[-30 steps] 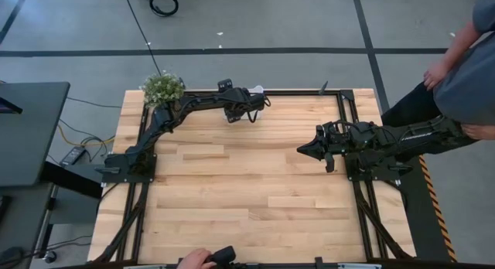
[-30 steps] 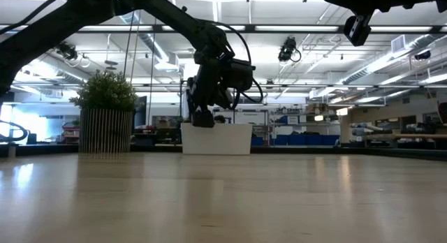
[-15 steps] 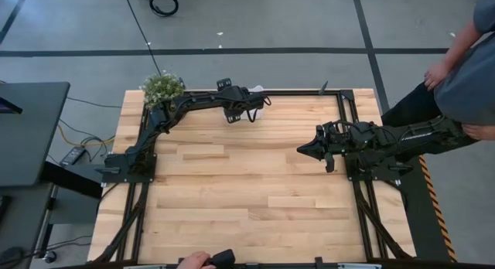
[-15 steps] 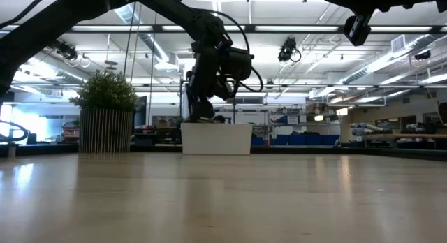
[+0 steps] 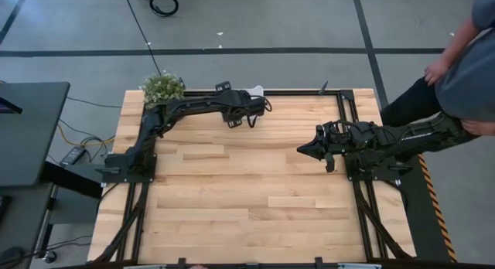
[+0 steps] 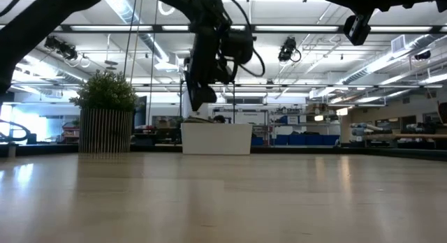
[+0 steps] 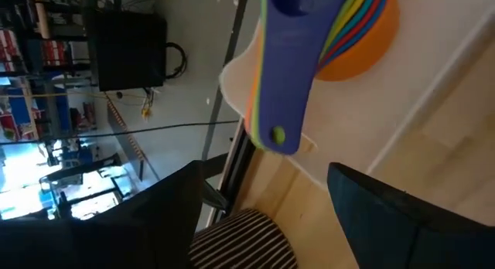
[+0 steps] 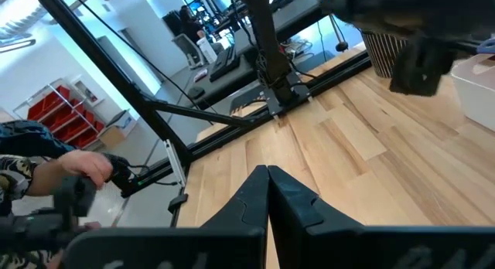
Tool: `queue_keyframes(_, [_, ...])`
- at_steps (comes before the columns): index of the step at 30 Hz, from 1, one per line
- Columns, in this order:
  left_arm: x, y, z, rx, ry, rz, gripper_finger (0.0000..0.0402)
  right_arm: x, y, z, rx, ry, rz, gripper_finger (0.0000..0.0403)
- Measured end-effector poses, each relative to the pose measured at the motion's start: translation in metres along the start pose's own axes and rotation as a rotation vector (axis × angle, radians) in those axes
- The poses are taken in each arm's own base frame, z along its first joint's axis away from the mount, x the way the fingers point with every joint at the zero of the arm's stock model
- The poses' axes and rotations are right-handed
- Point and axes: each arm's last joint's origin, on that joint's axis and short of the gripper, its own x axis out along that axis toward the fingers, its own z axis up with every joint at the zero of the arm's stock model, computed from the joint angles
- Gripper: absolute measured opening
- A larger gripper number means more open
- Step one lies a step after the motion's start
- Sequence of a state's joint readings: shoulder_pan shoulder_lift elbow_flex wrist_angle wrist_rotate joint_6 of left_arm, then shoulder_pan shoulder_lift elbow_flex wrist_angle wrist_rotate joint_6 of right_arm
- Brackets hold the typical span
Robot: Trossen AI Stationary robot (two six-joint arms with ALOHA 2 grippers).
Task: Nest measuring cups in basket
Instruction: Put the nested measuring cups into the white bin
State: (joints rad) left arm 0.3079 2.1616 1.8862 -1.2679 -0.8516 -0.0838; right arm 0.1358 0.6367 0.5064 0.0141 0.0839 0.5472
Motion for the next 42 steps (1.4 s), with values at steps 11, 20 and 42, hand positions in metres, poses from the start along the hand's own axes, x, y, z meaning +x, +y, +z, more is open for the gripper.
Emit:
queue_keyframes(11, [-0.046,0.034,-0.019,-0.087,-0.098,-0.176,0.0281,0.000,0.000,0.000,0.000,0.000,0.000,0.0014])
queue_keyframes(20, [-0.079,0.069,-0.039,-0.177,-0.202,-0.297,0.0281,0.000,0.000,0.001,0.001,-0.007,0.004,0.0014])
queue_keyframes(42, [0.013,0.146,-0.040,-0.299,-0.229,-0.766,0.0228,0.000,0.001,0.002,0.002,-0.020,0.012,0.0014])
